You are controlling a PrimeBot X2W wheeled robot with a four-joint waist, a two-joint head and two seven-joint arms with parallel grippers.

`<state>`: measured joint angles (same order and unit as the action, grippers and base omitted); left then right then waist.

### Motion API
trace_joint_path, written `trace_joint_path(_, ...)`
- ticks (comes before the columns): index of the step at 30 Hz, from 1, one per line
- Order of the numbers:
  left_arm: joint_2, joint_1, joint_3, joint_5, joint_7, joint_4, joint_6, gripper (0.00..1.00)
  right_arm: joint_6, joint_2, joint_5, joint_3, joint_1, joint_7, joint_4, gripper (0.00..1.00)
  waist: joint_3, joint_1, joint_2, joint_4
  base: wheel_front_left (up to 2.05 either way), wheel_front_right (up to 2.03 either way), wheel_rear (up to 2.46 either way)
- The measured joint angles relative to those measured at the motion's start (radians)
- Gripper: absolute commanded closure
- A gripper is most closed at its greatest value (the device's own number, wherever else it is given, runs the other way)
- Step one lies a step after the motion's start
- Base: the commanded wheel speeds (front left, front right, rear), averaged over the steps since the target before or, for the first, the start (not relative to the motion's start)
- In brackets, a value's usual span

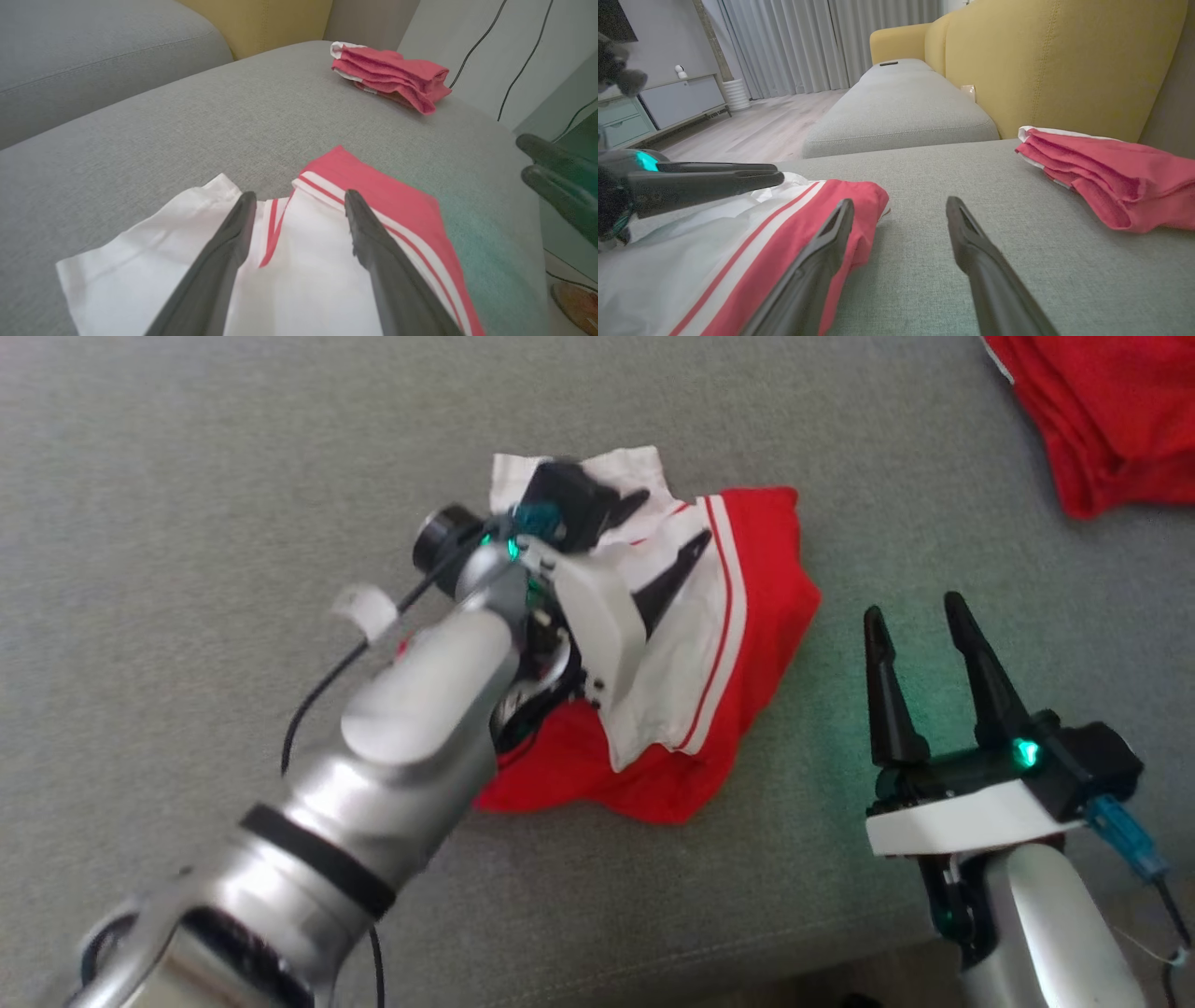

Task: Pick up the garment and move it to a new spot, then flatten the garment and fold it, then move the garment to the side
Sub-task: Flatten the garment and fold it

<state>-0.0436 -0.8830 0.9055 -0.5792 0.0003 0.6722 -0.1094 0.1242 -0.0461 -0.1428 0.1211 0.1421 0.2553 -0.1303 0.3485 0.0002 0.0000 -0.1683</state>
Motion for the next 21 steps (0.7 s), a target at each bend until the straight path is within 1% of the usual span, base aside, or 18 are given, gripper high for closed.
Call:
trace_joint_path(2,0.0,-0.043,0.04,-0.027,0.007,0.027,0.013,0.0,0.0,0.0,-0.008,0.005,0.012,0.0,-0.001,0.0,0.015,0.0,0.0,-0.012,0.0,0.0,0.0)
trace_joint_path(4,0.0,-0.071,0.082,-0.054,0.019,0.05,0.014,0.0,0.0,0.0,-0.011,0.008,0.022,0.0,-0.001,0.0,0.024,0.0,0.0,-0.023,0.0,0.0,0.0)
trace_joint_path(8,0.0,-0.082,0.154,-0.096,0.034,0.091,0.015,0.0,0.0,0.0,-0.016,0.012,0.032,0.0,-0.003,0.0,0.032,0.0,0.0,-0.037,0.0,0.0,0.0)
trace_joint_path(9,0.0,-0.082,0.167,-0.103,0.033,0.103,0.022,0.0,0.0,0.0,-0.02,0.013,0.032,0.0,-0.005,0.0,0.029,0.0,0.0,-0.04,0.0,0.0,0.0)
trace_joint_path(10,0.0,-0.083,0.181,-0.107,0.033,0.113,0.024,0.1,0.0,0.0,-0.025,0.014,0.032,0.0,-0.008,0.0,0.026,-0.0001,0.0,-0.042,0.0,0.0,0.0)
trace_joint_path(11,-0.001,-0.083,0.191,-0.112,0.027,0.118,0.027,0.55,0.0,0.0,-0.026,0.014,0.032,0.0,-0.009,0.0,0.023,-0.0003,0.0,-0.044,0.0,0.0,0.0)
trace_joint_path(12,-0.001,-0.085,0.199,-0.119,0.016,0.122,0.031,0.84,0.0,0.0,-0.026,0.015,0.032,0.0,-0.009,0.0,0.02,-0.0003,0.0,-0.047,0.0,0.0,0.0)
trace_joint_path(13,-0.001,-0.086,0.209,-0.126,0.008,0.128,0.031,1.0,0.0,0.0,-0.026,0.016,0.032,0.0,-0.009,0.0,0.018,-0.0003,0.0,-0.049,0.0,0.0,0.0)
trace_joint_path(17,-0.002,-0.088,0.25,-0.154,-0.013,0.148,0.03,1.0,0.0,0.0,-0.035,0.012,0.031,0.0,-0.011,0.0,-0.004,-0.0003,0.0,-0.056,0.0,0.0,0.0)
trace_joint_path(21,-0.002,-0.089,0.267,-0.189,-0.09,0.131,0.03,1.0,0.0,0.0,-0.035,0.003,0.026,0.0,-0.02,0.0,-0.043,-0.0002,0.0,-0.056,0.0,0.0,0.0)
